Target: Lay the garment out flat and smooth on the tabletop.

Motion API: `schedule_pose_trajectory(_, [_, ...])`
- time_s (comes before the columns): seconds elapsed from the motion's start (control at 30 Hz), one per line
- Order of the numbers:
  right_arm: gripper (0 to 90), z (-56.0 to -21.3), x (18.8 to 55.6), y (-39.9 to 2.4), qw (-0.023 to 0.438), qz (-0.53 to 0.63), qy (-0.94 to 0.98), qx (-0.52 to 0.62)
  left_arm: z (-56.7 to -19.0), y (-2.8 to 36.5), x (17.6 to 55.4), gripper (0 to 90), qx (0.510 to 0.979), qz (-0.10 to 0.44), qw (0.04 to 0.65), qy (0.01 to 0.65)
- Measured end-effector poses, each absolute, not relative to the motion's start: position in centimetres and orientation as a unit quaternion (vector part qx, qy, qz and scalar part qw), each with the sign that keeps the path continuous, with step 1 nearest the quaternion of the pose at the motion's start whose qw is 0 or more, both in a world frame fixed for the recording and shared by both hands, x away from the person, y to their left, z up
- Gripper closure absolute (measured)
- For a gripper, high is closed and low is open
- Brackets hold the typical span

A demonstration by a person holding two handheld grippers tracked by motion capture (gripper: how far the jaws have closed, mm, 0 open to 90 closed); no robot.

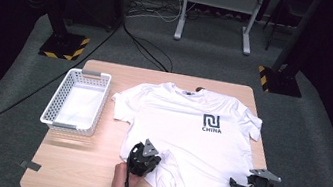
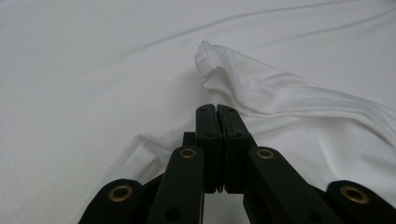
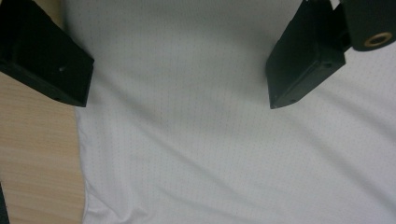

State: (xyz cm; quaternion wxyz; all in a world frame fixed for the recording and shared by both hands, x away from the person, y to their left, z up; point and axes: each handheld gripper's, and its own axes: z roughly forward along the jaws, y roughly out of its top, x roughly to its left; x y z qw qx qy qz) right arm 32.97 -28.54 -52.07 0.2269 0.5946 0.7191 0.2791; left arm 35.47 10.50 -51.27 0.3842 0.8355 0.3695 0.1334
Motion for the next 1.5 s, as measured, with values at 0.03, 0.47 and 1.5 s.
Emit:
schedule_pose_trajectory(0.03, [6.4, -52.1, 33.0, -28.5, 0.228, 0.28, 0.718, 0.595, -51.2, 10.8, 35.2, 87.5, 0.834, 0.133, 0.385, 0.372])
schedule_pose_trajectory(0.47, [5.9, -52.0, 32.7, -28.8, 0.225, 0.273, 0.716, 0.601, -51.4, 19.7, 25.9, 87.6, 0.816, 0.105, 0.381, 0.422])
schedule_pose_trajectory(1.5, [0.0, -52.0, 31.0, -30.6, 0.225, 0.261, 0.716, 0.607, -52.4, 21.4, 25.8, 7.9, 0.832, 0.153, 0.345, 0.407])
